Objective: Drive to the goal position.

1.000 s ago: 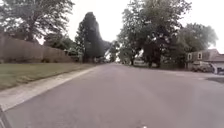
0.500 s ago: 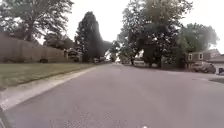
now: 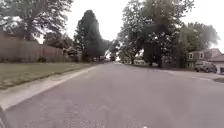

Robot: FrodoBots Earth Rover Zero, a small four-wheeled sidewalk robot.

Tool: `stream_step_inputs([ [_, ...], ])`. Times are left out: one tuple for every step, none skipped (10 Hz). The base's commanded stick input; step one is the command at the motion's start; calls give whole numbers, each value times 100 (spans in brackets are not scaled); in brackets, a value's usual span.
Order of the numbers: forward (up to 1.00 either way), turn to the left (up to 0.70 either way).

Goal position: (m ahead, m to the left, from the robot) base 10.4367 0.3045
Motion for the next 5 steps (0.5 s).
stream_step_inputs([
  [70, 2],
  [70, 2],
  [70, 2],
  [70, 3],
  [70, 3],
])
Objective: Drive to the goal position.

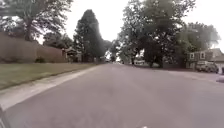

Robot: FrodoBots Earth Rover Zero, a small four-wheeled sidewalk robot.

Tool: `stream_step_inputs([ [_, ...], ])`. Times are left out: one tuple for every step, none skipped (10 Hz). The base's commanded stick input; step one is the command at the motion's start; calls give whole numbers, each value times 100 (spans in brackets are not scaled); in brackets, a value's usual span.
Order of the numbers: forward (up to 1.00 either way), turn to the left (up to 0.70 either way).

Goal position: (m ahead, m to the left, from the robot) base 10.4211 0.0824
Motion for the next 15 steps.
stream_step_inputs([
  [70, 3],
  [70, 3],
  [70, 3],
  [70, 3],
  [70, 3],
  [70, 3],
  [70, 3],
  [70, 3],
  [70, 3],
  [70, 3],
  [70, 3],
  [70, 3],
  [70, 3],
  [70, 3],
  [70, 3],
])
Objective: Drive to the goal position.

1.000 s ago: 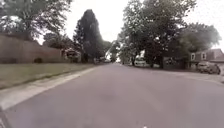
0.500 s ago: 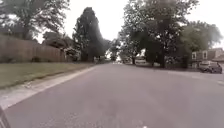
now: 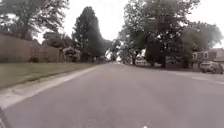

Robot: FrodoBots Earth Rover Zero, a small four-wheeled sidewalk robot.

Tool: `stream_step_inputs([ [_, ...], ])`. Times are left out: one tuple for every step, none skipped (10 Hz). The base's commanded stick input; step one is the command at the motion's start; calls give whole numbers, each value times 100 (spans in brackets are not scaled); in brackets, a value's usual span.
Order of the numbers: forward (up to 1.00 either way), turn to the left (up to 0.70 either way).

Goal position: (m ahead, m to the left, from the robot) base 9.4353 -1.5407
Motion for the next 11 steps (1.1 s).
stream_step_inputs([
  [70, 3],
  [70, 3],
  [70, 3],
  [70, 3],
  [70, 3],
  [70, 3],
  [70, 3],
  [70, 3],
  [70, 3],
  [70, 3],
  [70, 3],
])
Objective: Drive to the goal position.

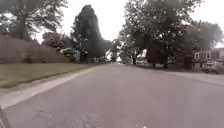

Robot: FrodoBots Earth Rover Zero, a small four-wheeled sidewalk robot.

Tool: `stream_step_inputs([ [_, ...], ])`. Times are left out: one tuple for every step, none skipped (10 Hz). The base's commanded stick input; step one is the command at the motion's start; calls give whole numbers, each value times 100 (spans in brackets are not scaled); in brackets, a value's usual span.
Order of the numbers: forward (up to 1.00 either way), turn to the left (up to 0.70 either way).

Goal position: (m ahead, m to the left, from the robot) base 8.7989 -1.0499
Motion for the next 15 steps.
stream_step_inputs([
  [70, 3],
  [70, 3],
  [70, 3],
  [70, 3],
  [70, 3],
  [70, 3],
  [70, 3],
  [70, 4],
  [70, 4],
  [70, 4],
  [70, 4],
  [70, 4],
  [70, 4],
  [70, 4],
  [70, 4],
])
